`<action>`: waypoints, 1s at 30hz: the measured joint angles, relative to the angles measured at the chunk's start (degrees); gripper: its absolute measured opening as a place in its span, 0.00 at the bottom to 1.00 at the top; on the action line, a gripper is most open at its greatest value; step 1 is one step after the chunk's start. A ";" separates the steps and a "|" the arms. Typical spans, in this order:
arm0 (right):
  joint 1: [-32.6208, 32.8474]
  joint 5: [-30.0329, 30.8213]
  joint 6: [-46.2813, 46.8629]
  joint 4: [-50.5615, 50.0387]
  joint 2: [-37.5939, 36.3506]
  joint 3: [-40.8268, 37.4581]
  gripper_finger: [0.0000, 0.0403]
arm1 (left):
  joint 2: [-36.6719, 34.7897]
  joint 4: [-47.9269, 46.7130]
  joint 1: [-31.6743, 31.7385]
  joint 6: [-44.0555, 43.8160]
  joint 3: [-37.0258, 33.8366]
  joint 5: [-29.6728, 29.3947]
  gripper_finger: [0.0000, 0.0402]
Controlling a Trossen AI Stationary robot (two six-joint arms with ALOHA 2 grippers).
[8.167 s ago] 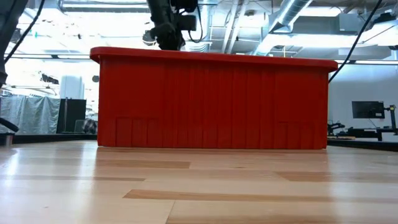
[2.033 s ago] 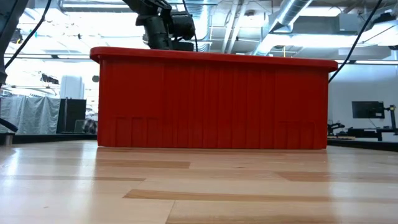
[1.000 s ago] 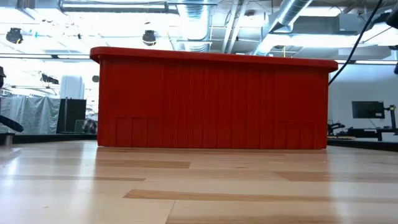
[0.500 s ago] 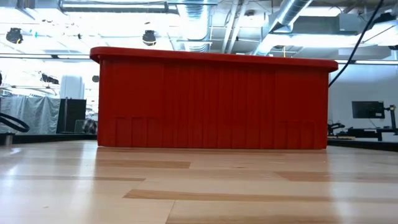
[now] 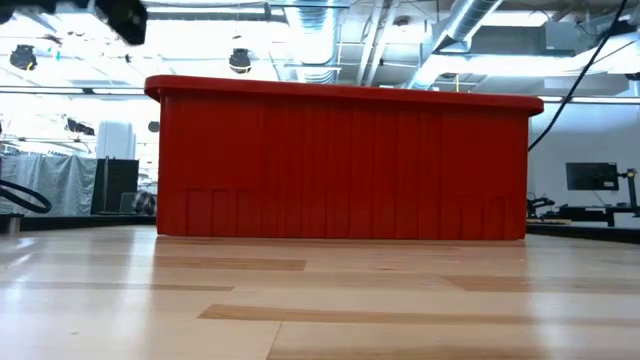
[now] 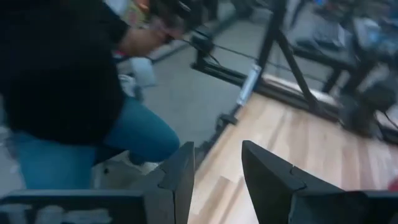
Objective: Pick and place slides into bin
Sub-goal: Return to Home Position
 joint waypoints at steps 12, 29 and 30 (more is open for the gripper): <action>15.90 11.38 -1.64 12.21 -22.85 -22.99 0.31 | -11.82 0.58 -4.88 -0.13 -11.12 -1.60 0.35; 19.22 6.79 -5.27 43.74 -44.01 -60.79 0.31 | -12.77 3.77 -8.56 -1.49 -20.33 -1.70 0.35; 19.22 6.77 -5.50 44.61 -44.37 -61.56 0.31 | -12.81 3.46 -8.79 -1.60 -20.35 -1.82 0.35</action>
